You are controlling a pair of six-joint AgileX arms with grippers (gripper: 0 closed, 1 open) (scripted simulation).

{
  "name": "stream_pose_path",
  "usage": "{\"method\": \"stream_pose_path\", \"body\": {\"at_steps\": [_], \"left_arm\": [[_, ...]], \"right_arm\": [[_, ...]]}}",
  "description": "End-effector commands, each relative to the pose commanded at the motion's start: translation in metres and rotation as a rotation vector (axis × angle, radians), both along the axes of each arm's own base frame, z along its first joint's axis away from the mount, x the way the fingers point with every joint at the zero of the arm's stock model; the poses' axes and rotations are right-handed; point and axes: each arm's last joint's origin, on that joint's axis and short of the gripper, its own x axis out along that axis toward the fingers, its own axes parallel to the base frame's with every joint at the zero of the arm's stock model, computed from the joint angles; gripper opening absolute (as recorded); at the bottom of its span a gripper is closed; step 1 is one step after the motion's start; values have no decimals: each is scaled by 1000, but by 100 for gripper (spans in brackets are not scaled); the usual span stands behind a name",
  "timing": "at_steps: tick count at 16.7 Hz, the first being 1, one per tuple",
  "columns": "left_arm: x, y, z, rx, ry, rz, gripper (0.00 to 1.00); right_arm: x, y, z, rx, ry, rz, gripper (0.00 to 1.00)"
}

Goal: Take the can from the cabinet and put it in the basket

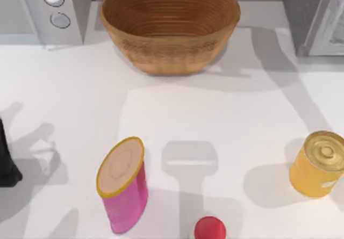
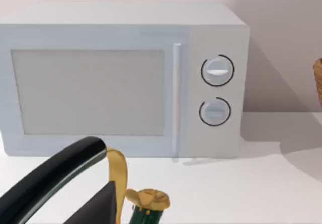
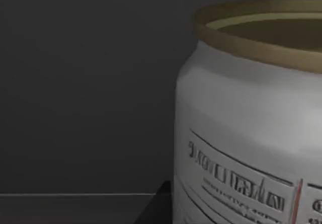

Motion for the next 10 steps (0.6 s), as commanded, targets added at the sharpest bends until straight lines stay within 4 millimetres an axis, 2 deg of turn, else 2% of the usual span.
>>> {"method": "stream_pose_path", "body": {"at_steps": [5,10], "left_arm": [[0,0,0,0,0,0,100],[0,0,0,0,0,0,100]], "right_arm": [[0,0,0,0,0,0,2],[0,0,0,0,0,0,0]]}}
